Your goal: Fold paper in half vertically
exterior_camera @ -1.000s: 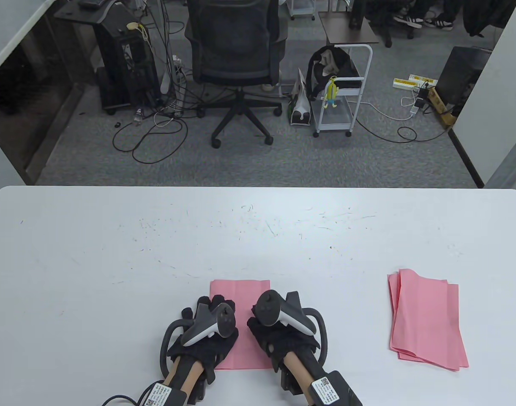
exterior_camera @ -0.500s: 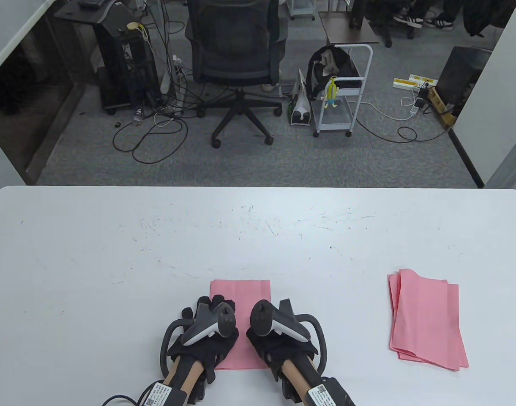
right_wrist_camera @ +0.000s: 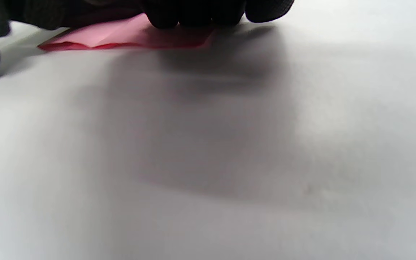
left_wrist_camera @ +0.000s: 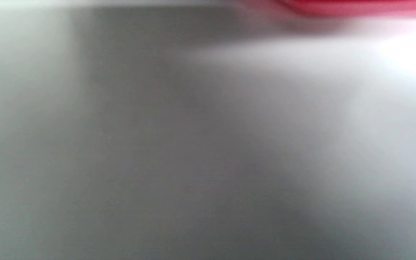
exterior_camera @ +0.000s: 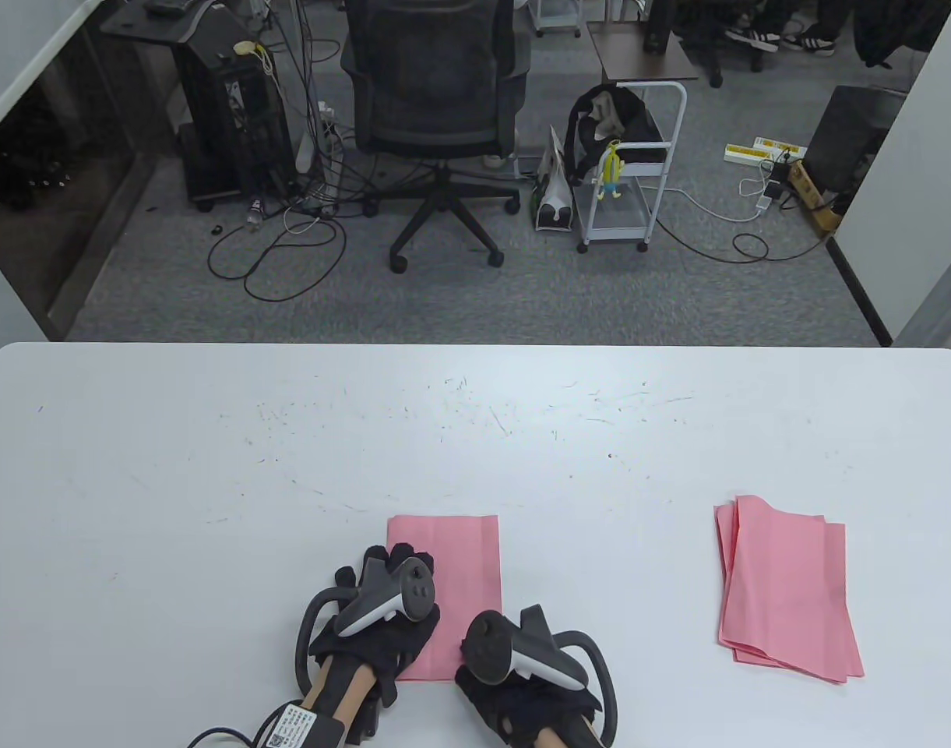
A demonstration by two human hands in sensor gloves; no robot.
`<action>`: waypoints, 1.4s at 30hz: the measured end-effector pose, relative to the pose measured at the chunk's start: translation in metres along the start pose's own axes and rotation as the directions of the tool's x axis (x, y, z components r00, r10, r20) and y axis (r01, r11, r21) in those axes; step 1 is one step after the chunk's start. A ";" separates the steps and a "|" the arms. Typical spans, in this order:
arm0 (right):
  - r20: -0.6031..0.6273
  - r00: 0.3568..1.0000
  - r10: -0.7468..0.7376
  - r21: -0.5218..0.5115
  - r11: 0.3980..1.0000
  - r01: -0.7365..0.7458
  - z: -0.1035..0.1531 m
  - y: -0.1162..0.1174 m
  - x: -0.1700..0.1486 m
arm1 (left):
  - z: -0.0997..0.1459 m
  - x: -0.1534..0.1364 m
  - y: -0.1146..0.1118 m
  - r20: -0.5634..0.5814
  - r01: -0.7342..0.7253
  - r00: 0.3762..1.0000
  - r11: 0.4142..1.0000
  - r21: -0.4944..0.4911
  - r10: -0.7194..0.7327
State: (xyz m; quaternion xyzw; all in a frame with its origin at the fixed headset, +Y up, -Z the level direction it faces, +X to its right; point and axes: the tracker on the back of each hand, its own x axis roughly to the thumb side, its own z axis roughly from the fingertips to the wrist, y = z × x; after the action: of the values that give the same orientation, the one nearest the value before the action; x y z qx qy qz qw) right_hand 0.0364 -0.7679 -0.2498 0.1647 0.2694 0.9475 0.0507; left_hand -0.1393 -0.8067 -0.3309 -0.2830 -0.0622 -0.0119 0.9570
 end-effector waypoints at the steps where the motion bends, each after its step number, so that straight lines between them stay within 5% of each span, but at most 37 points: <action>1: 0.003 1.000 0.009 0.000 1.000 -0.009 0.004 0.002 0.001 | 0.000 0.000 0.000 0.000 0.001 1.000 1.000 0.000 -0.001; 11: 0.004 0.999 -0.049 0.024 0.999 0.049 0.001 -0.003 -0.003 | 0.000 0.000 0.000 0.002 -0.001 1.000 1.000 -0.001 0.001; 22: -0.148 0.912 -0.382 -0.071 0.924 0.375 -0.043 -0.042 -0.046 | 0.000 0.000 0.000 0.000 -0.002 1.000 1.000 -0.006 0.002; 27: -0.270 0.894 -0.357 -0.104 0.934 0.342 -0.068 -0.041 -0.060 | 0.000 0.000 0.000 0.000 -0.001 1.000 1.000 -0.004 0.001; 32: -0.254 0.906 -0.337 -0.017 0.939 0.345 -0.082 -0.023 -0.068 | -0.001 0.000 0.000 0.001 0.000 1.000 1.000 0.002 0.000; 42: -0.238 0.929 -0.283 -0.013 0.957 0.288 -0.082 -0.019 -0.052 | 0.000 0.000 -0.001 0.001 0.000 1.000 1.000 0.009 0.000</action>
State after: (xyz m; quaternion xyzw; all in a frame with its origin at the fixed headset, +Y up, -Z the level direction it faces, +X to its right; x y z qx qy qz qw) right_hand 0.0576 -0.8023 -0.3404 0.0100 0.3050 0.9398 0.1536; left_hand -0.1393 -0.8077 -0.3307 -0.2788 -0.0625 -0.0116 0.9583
